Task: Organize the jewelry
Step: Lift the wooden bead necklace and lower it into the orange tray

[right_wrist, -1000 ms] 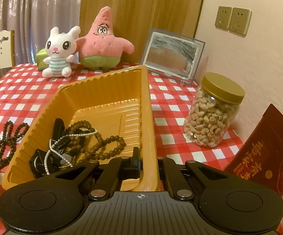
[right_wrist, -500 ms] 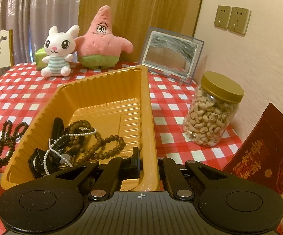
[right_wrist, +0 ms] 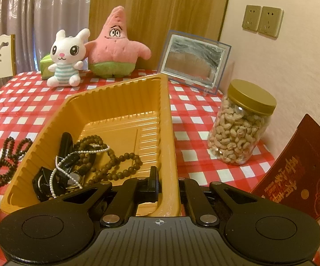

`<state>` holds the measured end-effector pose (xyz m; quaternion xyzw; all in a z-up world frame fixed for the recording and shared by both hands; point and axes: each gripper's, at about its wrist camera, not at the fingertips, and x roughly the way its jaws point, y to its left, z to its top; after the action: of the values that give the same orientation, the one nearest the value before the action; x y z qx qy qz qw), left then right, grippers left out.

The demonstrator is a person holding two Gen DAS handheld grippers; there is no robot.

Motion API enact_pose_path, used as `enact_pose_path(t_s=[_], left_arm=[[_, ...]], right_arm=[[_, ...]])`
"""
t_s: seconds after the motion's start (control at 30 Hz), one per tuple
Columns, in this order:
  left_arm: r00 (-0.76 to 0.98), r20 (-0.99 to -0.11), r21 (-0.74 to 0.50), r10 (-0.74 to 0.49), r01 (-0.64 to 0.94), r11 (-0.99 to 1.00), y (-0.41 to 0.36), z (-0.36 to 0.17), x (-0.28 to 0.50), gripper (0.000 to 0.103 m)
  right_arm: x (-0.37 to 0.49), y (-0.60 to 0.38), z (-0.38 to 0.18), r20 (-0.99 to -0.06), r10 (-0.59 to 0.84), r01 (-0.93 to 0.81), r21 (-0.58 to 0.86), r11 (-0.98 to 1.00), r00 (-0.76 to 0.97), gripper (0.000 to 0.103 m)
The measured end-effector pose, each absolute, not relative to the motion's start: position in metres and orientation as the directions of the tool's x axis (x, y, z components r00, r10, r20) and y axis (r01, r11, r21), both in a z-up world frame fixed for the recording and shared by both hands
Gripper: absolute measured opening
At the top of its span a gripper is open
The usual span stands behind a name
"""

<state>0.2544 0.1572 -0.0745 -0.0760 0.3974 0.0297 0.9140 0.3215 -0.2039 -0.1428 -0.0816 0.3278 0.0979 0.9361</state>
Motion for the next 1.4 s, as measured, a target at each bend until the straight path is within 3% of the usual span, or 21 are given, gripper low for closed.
enact_pose_path(t_s=[0.67,1.4], left_arm=[[0.873,-0.486,-0.106,-0.040,-0.014,0.994,0.153,0.072,0.237,0.005],[0.945,-0.303,-0.050,-0.122,0.112,0.992,0.132,0.187,0.254,0.005]], right_arm=[[0.321,-0.203,-0.144,-0.626,0.142,-0.245,-0.080,0.966,0.767,0.004],[0.319,-0.202,-0.142,-0.625,0.155,-0.250,-0.067,0.966,0.765,0.003]])
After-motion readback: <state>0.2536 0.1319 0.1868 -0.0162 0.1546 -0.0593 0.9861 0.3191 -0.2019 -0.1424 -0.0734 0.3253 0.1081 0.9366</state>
